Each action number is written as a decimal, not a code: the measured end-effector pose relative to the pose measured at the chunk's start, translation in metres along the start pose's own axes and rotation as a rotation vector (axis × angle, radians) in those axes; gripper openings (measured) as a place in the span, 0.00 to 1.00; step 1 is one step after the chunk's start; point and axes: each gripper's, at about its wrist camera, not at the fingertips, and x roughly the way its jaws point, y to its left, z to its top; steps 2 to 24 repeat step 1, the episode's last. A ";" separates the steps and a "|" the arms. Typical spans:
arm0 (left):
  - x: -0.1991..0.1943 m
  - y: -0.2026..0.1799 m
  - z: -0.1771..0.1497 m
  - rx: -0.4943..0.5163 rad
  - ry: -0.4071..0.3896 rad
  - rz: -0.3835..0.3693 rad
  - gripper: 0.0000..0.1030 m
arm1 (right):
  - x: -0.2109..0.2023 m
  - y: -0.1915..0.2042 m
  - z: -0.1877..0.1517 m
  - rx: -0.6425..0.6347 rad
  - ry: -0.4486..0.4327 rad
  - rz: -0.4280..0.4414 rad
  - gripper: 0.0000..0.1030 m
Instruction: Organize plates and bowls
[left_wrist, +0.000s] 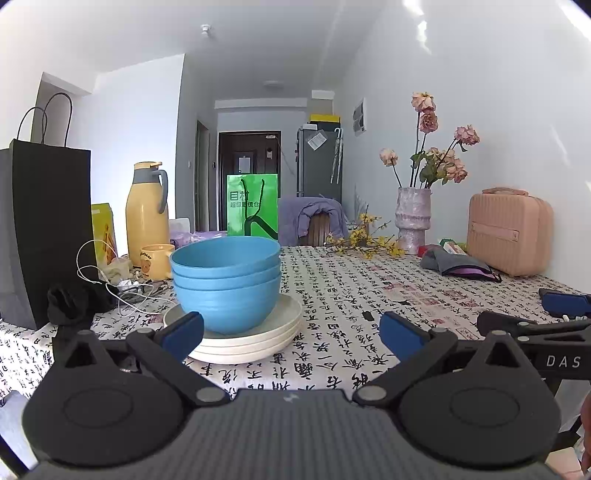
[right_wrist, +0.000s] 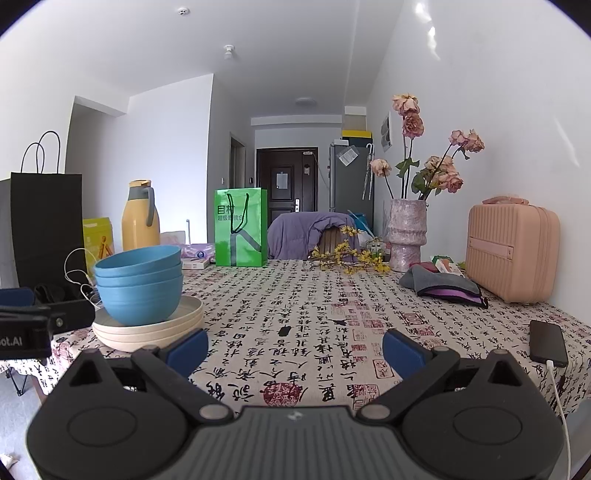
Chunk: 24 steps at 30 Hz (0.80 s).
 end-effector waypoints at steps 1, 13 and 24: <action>0.000 0.001 0.000 0.000 -0.001 -0.002 1.00 | 0.000 0.000 0.000 0.000 0.000 0.000 0.98; 0.000 0.001 0.000 0.000 -0.001 -0.002 1.00 | 0.000 0.000 0.000 0.000 0.000 0.000 0.98; 0.000 0.001 0.000 0.000 -0.001 -0.002 1.00 | 0.000 0.000 0.000 0.000 0.000 0.000 0.98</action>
